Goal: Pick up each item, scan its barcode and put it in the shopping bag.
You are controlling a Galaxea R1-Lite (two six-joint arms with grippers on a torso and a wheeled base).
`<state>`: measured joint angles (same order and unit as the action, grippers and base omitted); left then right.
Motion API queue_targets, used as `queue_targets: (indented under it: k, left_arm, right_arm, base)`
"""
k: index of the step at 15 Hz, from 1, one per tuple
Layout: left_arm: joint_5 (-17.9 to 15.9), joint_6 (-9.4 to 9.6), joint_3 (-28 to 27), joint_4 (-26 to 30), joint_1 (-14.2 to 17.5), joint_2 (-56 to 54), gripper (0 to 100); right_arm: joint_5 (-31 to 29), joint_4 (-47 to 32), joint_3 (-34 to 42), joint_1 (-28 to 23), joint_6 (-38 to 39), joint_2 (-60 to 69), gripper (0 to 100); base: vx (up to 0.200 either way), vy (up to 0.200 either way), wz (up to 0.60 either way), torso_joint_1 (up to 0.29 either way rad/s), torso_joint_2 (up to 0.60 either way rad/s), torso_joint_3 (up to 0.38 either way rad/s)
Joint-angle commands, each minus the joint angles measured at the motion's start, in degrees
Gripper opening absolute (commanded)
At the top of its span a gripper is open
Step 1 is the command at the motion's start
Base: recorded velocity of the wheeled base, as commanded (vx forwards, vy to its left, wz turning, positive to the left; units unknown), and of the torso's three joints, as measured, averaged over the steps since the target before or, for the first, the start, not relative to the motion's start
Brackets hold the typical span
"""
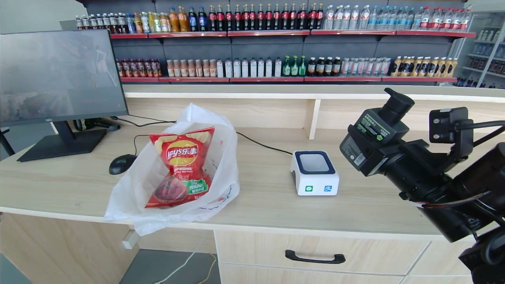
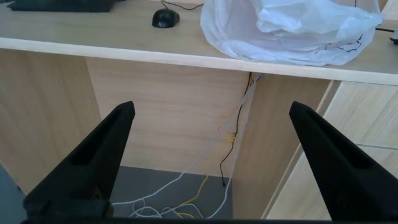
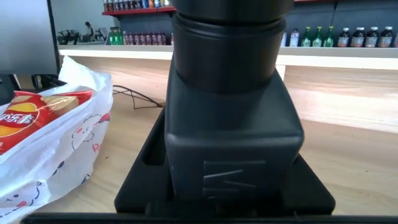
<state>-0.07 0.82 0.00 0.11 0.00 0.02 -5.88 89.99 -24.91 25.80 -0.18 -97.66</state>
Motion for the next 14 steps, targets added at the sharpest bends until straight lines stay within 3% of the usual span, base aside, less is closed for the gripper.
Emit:
queue_targets:
  k: [1,7,10,14]
  left_arm:
    - [0.0,-0.03,0.0,0.0,0.0,0.0,100]
    - [0.0,-0.03,0.0,0.0,0.0,0.0,100]
    - [0.0,-0.03,0.0,0.0,0.0,0.0,100]
    - [0.0,-0.11,0.0,0.0,0.0,0.0,100]
  right_arm:
    - [0.0,0.0,-0.2,0.0,0.1,0.0,0]
    - [0.5,0.0,-0.1,3.4,-2.7,-0.2,0]
    - [9.0,0.0,-2.9,3.6,-12.2,-2.3,0]
    - [12.0,0.0,-5.3,3.6,-23.0,-5.3,0]
  base:
    - [0.200,0.000,0.00,-0.007,0.00,-0.002]
    - [0.033,0.000,0.00,-0.003,0.00,0.001]
    - [0.000,0.000,0.00,0.000,0.00,0.000]
    - [0.000,0.000,0.00,0.000,0.00,0.000]
